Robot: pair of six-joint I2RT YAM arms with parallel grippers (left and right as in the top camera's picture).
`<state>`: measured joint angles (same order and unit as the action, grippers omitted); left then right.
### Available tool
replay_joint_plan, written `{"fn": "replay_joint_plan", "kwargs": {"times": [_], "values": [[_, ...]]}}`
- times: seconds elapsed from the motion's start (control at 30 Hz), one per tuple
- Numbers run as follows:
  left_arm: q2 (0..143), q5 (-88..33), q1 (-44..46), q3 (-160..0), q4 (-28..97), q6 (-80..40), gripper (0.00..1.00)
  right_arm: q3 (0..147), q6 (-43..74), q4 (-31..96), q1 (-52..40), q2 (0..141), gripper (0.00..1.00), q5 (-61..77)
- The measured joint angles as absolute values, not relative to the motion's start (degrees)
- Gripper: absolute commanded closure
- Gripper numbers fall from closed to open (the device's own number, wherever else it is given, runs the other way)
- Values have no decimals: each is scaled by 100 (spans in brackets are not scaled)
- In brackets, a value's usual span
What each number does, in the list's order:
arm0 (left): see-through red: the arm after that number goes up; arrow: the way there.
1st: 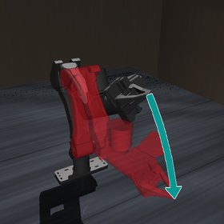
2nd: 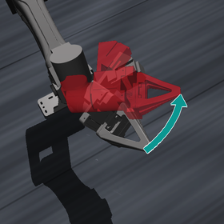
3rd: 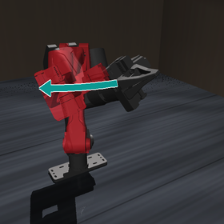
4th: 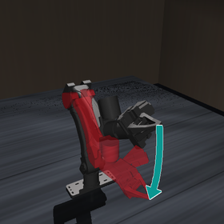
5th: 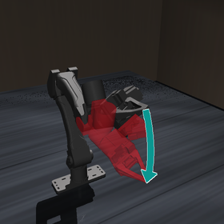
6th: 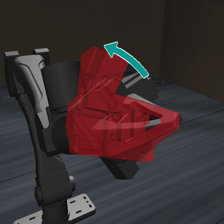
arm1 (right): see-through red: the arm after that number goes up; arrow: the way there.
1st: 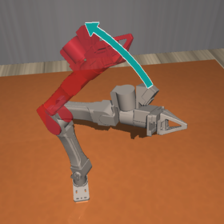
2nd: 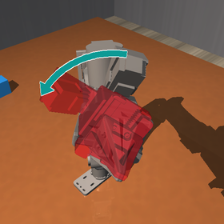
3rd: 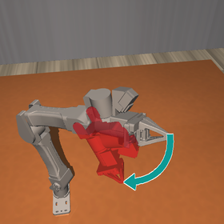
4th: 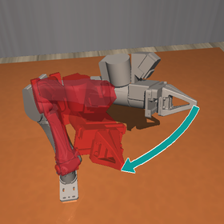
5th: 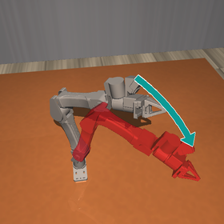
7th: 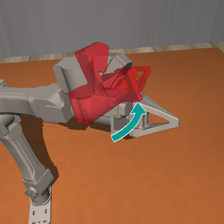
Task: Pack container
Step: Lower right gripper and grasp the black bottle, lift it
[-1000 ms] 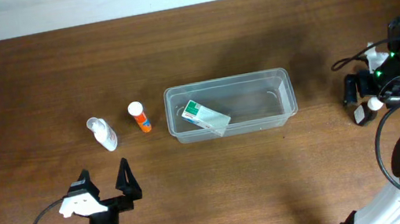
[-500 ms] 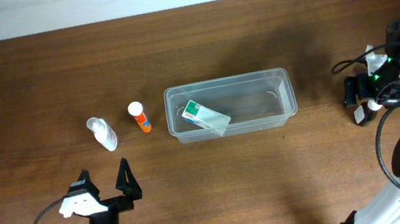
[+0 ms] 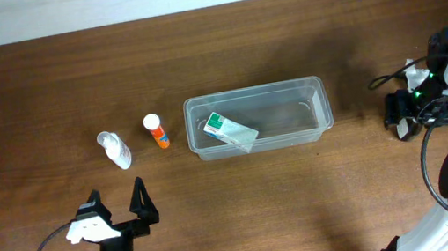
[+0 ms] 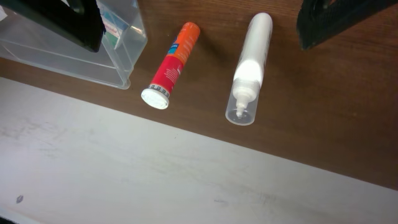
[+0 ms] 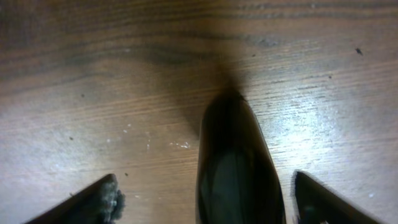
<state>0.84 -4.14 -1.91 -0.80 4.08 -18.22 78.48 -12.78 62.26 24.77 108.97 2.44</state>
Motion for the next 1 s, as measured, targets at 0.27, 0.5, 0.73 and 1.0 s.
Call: {"fn": "replay_joint_plan", "kwargs": {"times": [0.27, 0.5, 0.73, 1.0], "values": [[84, -412, -191, -80, 408, -1822, 1, 7848, -1293, 6206, 2477, 10897, 36, 242], [84, -414, -191, -80, 408, -1822, 1, 7848, -1288, 6206, 2480, 10897, 51, 239], [84, -414, -191, -80, 408, -1822, 1, 7848, -1267, 6206, 2482, 10897, 62, 220], [84, -412, -191, -80, 408, -1822, 1, 7848, -1157, 6211, 2484, 10897, 70, 222]]}}
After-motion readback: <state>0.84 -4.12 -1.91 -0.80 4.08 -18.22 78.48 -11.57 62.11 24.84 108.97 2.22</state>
